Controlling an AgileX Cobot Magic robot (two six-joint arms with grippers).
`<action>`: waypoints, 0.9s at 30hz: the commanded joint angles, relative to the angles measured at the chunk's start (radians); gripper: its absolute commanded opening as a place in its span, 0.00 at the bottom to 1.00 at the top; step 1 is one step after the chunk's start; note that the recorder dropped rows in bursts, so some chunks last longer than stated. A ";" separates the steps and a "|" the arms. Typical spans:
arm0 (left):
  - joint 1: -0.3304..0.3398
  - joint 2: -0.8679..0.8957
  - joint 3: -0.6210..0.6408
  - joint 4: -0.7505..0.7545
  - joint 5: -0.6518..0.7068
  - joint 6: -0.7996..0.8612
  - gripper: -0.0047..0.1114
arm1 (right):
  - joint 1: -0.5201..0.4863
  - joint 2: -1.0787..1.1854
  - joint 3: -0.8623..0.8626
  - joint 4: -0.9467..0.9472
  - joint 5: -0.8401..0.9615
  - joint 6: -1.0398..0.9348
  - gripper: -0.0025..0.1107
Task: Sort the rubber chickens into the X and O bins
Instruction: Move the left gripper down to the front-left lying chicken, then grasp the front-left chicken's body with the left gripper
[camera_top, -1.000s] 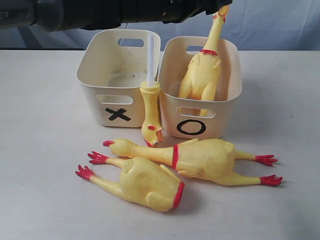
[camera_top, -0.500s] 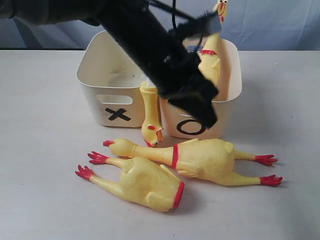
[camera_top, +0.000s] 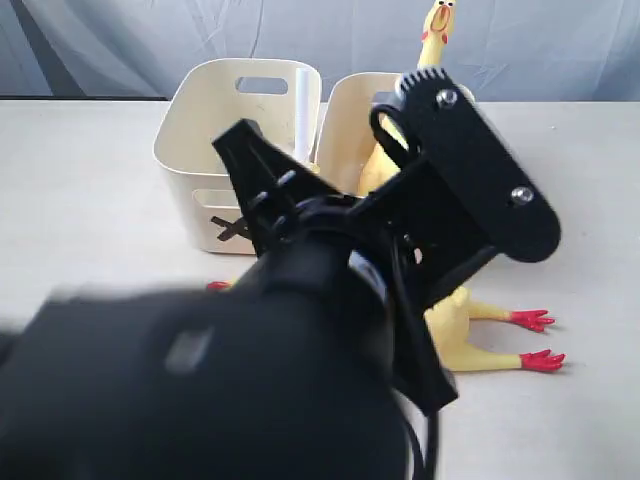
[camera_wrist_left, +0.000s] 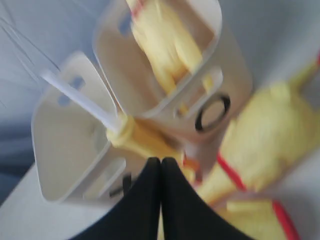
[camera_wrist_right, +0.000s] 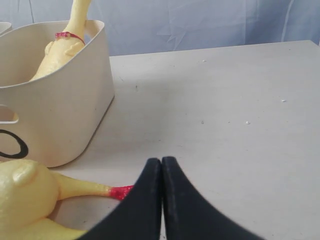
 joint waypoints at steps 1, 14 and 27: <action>-0.051 -0.082 0.279 0.226 0.007 -0.628 0.04 | 0.003 -0.006 0.002 0.000 -0.010 -0.001 0.02; 0.815 -0.306 0.729 0.672 -1.585 -0.695 0.05 | 0.003 -0.006 0.002 0.005 -0.008 -0.001 0.02; 0.835 -0.069 0.645 0.672 -1.480 -0.652 0.78 | 0.003 -0.006 0.002 0.004 -0.011 -0.001 0.02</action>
